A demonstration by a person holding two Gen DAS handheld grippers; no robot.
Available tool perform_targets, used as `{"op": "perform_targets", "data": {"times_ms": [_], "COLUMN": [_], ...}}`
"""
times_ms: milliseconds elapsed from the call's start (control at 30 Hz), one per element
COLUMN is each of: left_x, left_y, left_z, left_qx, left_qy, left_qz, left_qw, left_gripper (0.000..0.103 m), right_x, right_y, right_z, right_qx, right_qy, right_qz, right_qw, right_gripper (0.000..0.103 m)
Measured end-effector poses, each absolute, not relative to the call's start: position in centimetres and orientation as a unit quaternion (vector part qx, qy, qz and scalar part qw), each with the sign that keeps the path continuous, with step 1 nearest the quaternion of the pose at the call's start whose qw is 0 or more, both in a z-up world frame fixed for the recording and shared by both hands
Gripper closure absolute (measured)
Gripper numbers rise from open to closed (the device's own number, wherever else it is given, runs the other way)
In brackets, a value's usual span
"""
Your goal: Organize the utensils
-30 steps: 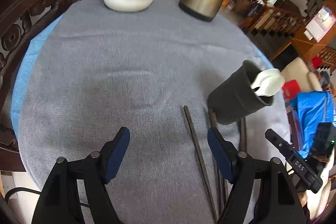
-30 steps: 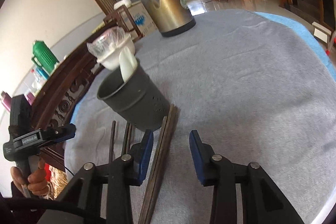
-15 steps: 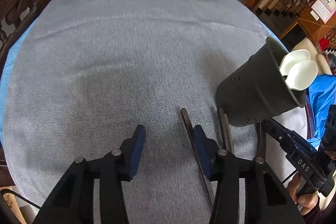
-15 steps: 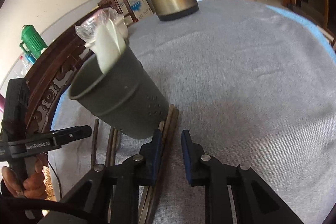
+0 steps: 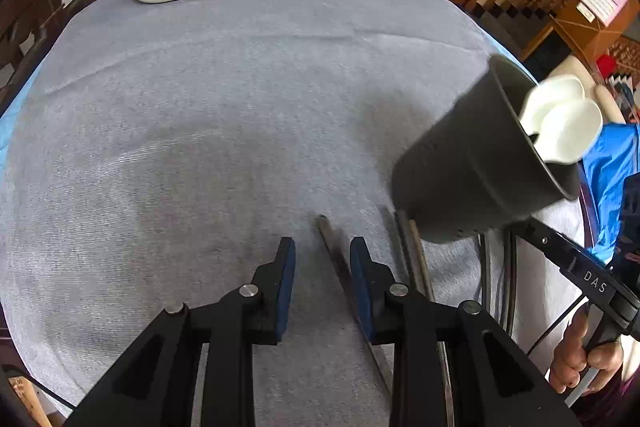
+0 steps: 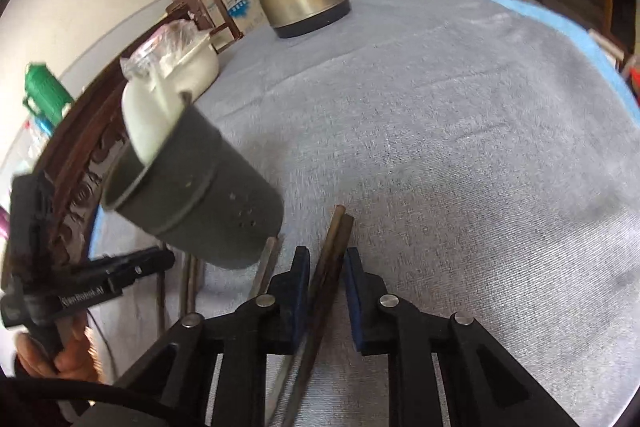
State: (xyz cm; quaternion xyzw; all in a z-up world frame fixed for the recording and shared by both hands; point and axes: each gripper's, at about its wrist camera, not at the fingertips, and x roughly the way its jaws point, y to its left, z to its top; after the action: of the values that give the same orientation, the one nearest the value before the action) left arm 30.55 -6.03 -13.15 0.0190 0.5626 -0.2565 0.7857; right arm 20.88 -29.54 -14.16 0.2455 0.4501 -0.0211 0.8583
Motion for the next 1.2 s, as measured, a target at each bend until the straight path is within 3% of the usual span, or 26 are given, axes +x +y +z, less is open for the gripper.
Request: {"op": "perform_targets", "data": {"times_ms": [100, 167, 233, 333, 467, 933, 1133, 1200], "left_x": [30.9, 30.7, 30.3, 30.1, 30.4, 29.9, 29.9, 30.1], "left_y": [-5.9, -6.0, -6.3, -6.2, -5.4, -7.4, -6.7, -6.0], "left_z": [-13.2, -13.2, -13.0, -12.9, -12.7, -13.5, -12.8, -12.5], "left_qx": [0.015, 0.014, 0.016, 0.024, 0.023, 0.032, 0.032, 0.033], "left_qy": [0.564, 0.558, 0.547, 0.544, 0.548, 0.549, 0.542, 0.547], "left_qz": [-0.257, -0.265, -0.281, -0.279, -0.266, -0.295, -0.285, -0.275], "left_qw": [0.785, 0.787, 0.789, 0.791, 0.793, 0.781, 0.790, 0.790], "left_gripper": [0.074, 0.087, 0.090, 0.090, 0.090, 0.090, 0.090, 0.083], "right_x": [21.7, 21.5, 20.6, 20.4, 20.6, 21.0, 21.6, 22.0], "right_y": [-29.4, -29.6, -29.5, -30.0, -30.8, -28.7, -30.2, -30.3], "right_z": [-14.4, -14.5, -14.0, -13.8, -13.9, -14.3, -14.0, -14.4], "right_qx": [0.261, 0.302, 0.322, 0.275, 0.304, 0.226, 0.243, 0.254], "right_qy": [0.451, 0.435, 0.412, 0.426, 0.429, 0.456, 0.475, 0.489], "right_qz": [-0.003, 0.044, 0.062, 0.008, 0.010, -0.019, -0.035, -0.039], "right_qw": [0.853, 0.847, 0.851, 0.862, 0.850, 0.861, 0.845, 0.834], "right_gripper": [0.087, 0.092, 0.092, 0.092, 0.089, 0.092, 0.090, 0.090]}}
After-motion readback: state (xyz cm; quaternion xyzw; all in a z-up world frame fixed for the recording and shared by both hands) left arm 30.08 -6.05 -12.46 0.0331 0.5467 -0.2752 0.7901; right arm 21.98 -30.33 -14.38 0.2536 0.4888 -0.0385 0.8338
